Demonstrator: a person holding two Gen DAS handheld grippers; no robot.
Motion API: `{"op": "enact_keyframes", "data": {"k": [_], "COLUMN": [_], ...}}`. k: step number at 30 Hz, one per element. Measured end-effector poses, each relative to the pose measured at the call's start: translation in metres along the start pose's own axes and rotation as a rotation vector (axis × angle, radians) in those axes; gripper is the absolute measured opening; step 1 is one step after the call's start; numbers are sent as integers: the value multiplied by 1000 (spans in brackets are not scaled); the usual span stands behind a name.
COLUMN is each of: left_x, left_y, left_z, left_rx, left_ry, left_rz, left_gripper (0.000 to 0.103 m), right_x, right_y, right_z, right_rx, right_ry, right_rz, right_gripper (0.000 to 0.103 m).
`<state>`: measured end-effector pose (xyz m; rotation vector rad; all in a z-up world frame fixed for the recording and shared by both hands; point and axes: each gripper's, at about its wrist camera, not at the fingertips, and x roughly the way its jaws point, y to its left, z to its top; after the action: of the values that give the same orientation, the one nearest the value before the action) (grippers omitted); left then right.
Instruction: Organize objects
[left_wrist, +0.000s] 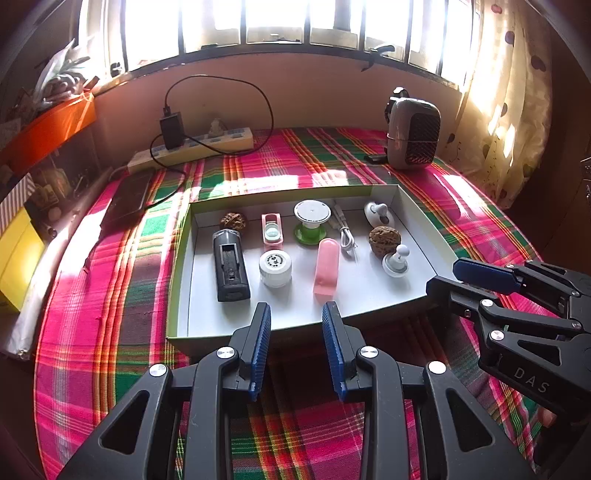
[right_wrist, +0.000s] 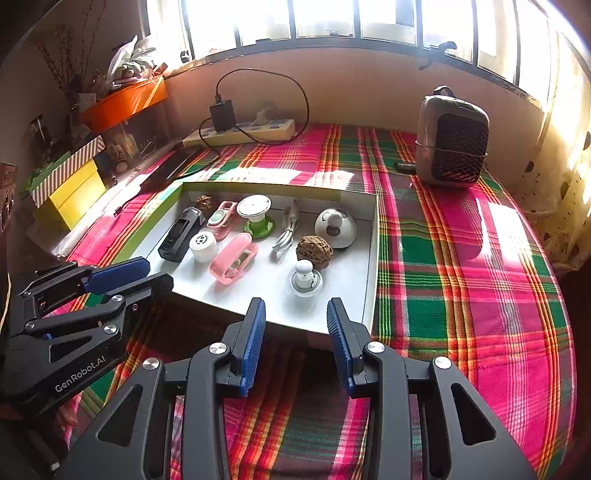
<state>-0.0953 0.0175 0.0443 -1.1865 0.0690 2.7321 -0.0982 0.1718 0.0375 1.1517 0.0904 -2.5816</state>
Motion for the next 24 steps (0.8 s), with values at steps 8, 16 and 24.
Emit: {"op": "enact_keyframes", "data": {"k": [8, 16, 24], "left_x": [-14, -10, -7], "left_y": [5, 9, 11], "left_z": [-21, -43, -52], "left_rx": [-17, -40, -68], "left_ry": [-23, 19, 39], "left_rz": [63, 93, 102], "left_gripper": [27, 27, 27], "right_x": [-9, -2, 4], "right_y": [6, 1, -3], "right_z": [-16, -34, -44], "right_rx": [-7, 35, 48], "right_ry": [-14, 23, 46], "right_rz": [-14, -21, -51], "right_gripper": [36, 36, 43]}}
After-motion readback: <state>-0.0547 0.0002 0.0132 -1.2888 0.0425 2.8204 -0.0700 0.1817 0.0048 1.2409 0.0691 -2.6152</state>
